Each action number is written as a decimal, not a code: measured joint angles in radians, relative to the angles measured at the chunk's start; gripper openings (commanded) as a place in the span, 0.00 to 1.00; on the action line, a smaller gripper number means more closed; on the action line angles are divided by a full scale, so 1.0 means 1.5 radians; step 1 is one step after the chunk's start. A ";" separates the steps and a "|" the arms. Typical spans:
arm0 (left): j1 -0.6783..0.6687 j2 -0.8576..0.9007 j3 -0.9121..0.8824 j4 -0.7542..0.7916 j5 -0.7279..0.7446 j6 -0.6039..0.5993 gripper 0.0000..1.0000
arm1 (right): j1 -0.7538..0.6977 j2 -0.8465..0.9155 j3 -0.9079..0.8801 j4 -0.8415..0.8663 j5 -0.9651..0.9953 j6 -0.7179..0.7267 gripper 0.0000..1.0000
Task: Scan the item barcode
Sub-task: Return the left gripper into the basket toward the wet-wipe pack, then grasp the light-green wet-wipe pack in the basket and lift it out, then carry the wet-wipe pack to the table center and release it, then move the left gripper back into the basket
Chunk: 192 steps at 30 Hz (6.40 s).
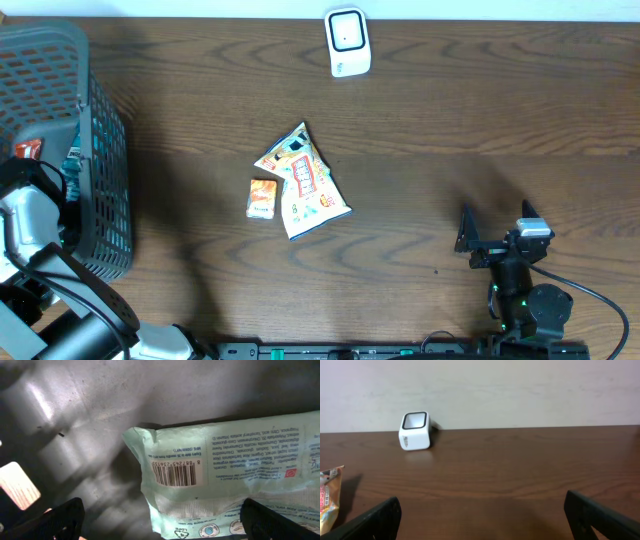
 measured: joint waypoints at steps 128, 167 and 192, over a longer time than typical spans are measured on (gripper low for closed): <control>-0.788 0.122 0.260 0.068 0.068 0.191 0.56 | 0.000 0.000 0.000 0.000 0.001 0.000 0.99; -0.802 -0.514 0.245 -0.090 -0.252 0.253 0.97 | 0.000 0.000 0.000 0.000 0.001 0.000 0.99; -0.802 -0.430 0.234 -0.148 -0.312 0.024 0.98 | 0.000 0.000 0.000 0.000 0.001 0.000 0.99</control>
